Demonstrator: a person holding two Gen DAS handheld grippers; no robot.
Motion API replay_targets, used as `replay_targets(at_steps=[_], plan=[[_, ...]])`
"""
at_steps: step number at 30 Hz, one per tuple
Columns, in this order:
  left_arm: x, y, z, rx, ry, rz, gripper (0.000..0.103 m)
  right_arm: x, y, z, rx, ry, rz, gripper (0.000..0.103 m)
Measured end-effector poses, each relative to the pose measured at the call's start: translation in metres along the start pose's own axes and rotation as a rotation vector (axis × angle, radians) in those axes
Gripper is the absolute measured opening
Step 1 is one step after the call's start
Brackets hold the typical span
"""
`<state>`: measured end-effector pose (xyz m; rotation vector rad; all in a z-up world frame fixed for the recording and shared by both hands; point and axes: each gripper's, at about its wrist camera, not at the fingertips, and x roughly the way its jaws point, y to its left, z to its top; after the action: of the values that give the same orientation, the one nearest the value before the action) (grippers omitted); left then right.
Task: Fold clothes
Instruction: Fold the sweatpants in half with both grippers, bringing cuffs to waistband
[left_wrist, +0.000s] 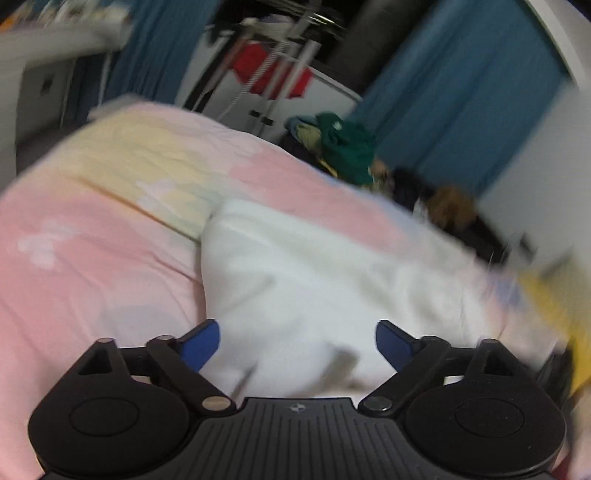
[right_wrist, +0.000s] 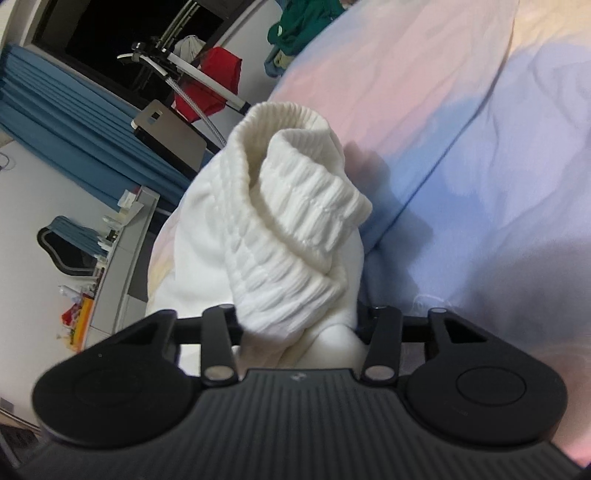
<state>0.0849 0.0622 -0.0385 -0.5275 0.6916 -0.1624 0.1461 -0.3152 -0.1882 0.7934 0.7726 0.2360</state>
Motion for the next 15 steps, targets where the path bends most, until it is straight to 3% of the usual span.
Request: replay_targets(at_steps=[3,6,9,12,15], plan=[[0.013,0.029,0.015,-0.175,0.017,-0.019,0.099,0.002,0.003,0.007,-0.004,-0.01,0.006,0.046],[0.046,0.054,0.024,-0.299,0.101,0.01,0.098,-0.003,0.005,0.007,-0.018,-0.046,0.031,0.045],[0.076,0.073,0.025,-0.382,0.187,-0.062,0.098,-0.007,0.01,0.008,-0.041,-0.081,0.071,0.045],[0.087,0.077,0.023,-0.415,0.249,-0.102,0.097,-0.01,0.016,0.01,-0.07,-0.114,0.121,0.045],[0.089,0.071,0.022,-0.376,0.262,-0.098,0.096,-0.01,0.018,0.012,-0.079,-0.13,0.145,0.045]])
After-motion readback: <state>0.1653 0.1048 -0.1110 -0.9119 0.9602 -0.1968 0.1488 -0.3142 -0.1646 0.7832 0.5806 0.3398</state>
